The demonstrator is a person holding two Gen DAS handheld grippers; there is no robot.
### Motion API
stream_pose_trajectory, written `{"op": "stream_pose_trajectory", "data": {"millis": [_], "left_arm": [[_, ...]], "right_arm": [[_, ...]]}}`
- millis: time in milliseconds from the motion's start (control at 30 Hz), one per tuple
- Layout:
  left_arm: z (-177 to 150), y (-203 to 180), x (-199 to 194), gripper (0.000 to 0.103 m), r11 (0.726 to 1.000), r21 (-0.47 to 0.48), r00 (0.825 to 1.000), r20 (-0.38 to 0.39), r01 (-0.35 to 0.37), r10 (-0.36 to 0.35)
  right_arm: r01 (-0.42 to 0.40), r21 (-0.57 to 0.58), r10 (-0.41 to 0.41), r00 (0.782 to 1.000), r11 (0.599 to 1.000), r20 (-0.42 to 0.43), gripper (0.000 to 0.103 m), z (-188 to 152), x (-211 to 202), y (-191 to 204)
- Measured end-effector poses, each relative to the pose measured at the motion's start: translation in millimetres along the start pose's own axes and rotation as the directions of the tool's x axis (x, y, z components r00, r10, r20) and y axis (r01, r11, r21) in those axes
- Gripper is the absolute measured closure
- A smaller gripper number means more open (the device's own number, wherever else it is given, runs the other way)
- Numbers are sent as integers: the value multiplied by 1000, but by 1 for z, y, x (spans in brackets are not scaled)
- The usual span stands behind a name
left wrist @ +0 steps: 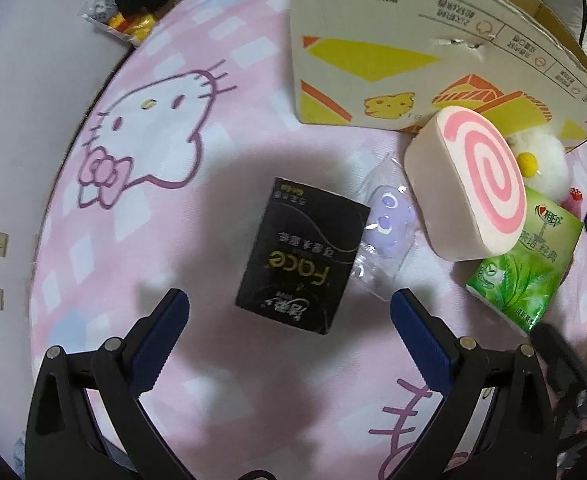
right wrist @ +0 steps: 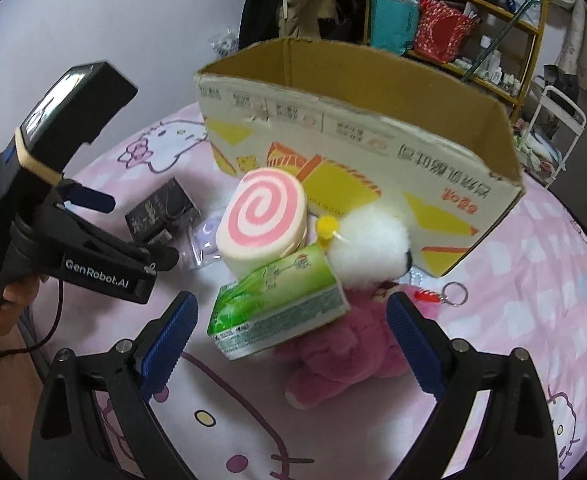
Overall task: Organize soft objects
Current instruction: 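Move left gripper to black Face tissue pack while right gripper approaches green tissue pack, then close left gripper on black tissue pack while right gripper grasps green tissue pack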
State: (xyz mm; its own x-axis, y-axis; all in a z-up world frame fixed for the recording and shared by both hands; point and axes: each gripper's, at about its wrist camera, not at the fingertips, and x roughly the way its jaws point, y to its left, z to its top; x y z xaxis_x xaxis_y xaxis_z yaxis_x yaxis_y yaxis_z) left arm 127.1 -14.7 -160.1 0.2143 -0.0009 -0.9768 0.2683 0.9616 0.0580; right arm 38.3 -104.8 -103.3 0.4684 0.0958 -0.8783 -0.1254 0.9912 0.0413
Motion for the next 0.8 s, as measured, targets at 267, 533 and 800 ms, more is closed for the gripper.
{"op": "stream_pose_trajectory", "data": {"millis": [267, 533, 800], "left_arm": [[5, 0, 13, 4, 999, 41, 1000, -23, -11, 12], [4, -12, 9, 6, 997, 75, 1000, 19, -16, 14], [7, -15, 2, 50, 996, 86, 998, 53, 20, -25]], "right_arm": [[19, -22, -20, 998, 1000, -64, 4, -4, 16, 3], [20, -21, -21, 997, 1000, -70, 7, -4, 20, 3], [29, -34, -31, 998, 999, -62, 22, -5, 17, 4]]}}
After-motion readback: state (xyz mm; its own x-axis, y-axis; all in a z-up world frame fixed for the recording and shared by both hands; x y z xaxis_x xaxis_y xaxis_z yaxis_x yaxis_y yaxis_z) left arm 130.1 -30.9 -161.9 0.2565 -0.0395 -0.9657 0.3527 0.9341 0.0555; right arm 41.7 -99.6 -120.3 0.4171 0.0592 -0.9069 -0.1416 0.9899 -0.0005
